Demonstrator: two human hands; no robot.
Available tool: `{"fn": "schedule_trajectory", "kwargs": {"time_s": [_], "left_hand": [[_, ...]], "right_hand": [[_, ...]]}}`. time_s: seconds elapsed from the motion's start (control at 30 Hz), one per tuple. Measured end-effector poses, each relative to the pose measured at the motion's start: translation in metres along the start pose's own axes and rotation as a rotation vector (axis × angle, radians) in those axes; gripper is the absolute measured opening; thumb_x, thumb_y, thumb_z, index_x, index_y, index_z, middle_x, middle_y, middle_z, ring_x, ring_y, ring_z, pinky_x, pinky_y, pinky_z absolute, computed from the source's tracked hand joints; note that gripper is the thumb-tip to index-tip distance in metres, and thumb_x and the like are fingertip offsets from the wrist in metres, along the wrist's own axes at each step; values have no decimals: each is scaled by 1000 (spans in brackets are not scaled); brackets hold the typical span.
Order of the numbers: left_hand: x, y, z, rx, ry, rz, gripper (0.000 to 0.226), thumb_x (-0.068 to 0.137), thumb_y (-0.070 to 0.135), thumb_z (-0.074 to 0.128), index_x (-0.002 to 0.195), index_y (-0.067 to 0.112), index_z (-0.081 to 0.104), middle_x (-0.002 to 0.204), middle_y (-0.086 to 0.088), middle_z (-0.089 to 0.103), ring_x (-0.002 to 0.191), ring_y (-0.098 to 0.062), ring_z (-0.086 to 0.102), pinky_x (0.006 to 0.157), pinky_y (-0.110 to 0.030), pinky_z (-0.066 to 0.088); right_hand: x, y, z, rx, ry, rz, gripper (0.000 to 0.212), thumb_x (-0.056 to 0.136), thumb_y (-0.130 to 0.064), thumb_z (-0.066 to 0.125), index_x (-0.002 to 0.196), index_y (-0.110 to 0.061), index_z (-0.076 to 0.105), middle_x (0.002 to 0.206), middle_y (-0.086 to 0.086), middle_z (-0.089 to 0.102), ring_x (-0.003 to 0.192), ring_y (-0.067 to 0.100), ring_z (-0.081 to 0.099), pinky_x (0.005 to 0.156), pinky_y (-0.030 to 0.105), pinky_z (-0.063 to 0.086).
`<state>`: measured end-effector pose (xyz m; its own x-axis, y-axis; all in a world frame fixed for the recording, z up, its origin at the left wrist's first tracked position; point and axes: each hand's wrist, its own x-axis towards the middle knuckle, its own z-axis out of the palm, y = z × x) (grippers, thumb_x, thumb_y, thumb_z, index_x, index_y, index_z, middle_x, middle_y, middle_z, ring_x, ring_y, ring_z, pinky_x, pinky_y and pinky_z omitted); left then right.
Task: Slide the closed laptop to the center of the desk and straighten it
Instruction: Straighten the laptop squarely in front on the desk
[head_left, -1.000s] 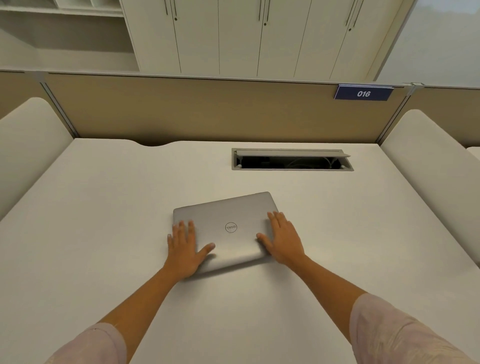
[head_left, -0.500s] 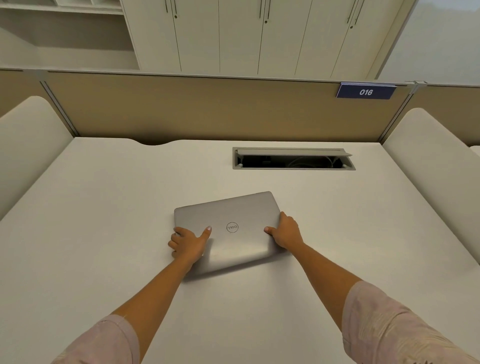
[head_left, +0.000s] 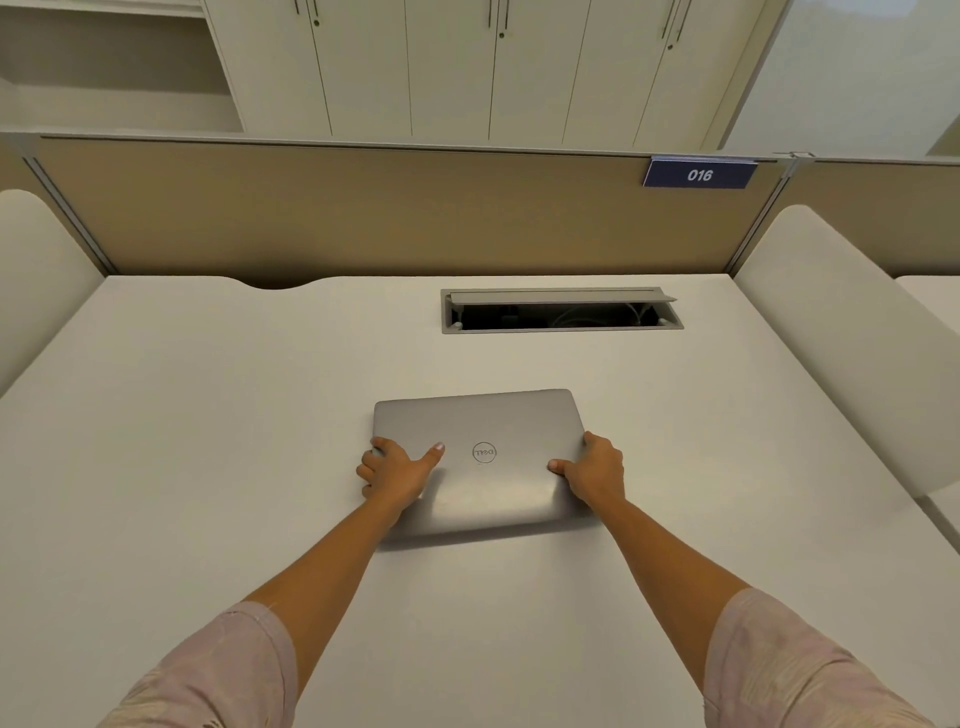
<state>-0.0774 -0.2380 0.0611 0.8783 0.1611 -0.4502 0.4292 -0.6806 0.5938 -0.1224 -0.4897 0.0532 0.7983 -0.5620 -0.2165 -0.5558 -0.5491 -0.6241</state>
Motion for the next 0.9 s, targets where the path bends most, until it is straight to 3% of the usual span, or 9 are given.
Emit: {"fn": "schedule_trajectory", "kwargs": {"time_s": [0.23,0.5,0.67,0.73,0.8,0.9], "left_hand": [[0,8,6,5,-25,-6,114,80,66,60,151,2,-3,152,-22,16,140,-36,14,109,-50,27],[4,10,4,-24,-41,-4,118,76,66,65,151,4,-1,151,-21,17,139,-35,14,108,-48,28],[5,2,2,4,-63,67,117,75,67,65,152,9,0,151,-19,16,139,-36,15,109,-49,27],[2,-7,3,124,-41,146,109,80,67,59,153,11,1,155,-20,12,141,-37,12,113,-49,23],[-3,-23,7,330,50,304,98,86,66,49,153,11,2,159,-22,2,145,-37,5,117,-51,12],[-10,-46,14,539,107,617,82,93,65,31,155,18,5,161,-18,-9,149,-31,-7,117,-54,-4]], "right_hand": [[-2,10,-7,46,22,9,44,67,-27,87,90,-3,58,82,3,57,78,27,53,67,34,42],[-2,13,-7,60,27,1,44,68,-28,86,89,-2,58,84,7,61,81,30,58,67,35,44],[-4,11,-9,-2,-3,3,49,74,-32,82,104,-4,56,104,15,65,85,29,55,71,35,44],[-9,9,-10,-76,-38,-40,55,82,-36,74,121,-5,51,122,17,60,102,34,57,79,38,45],[-17,10,-8,-224,-49,-169,67,91,-40,62,143,-9,34,150,16,38,129,37,43,101,43,40],[-34,21,2,-412,-74,-465,69,98,-49,44,153,-19,15,162,11,10,147,36,11,118,48,16]]}}
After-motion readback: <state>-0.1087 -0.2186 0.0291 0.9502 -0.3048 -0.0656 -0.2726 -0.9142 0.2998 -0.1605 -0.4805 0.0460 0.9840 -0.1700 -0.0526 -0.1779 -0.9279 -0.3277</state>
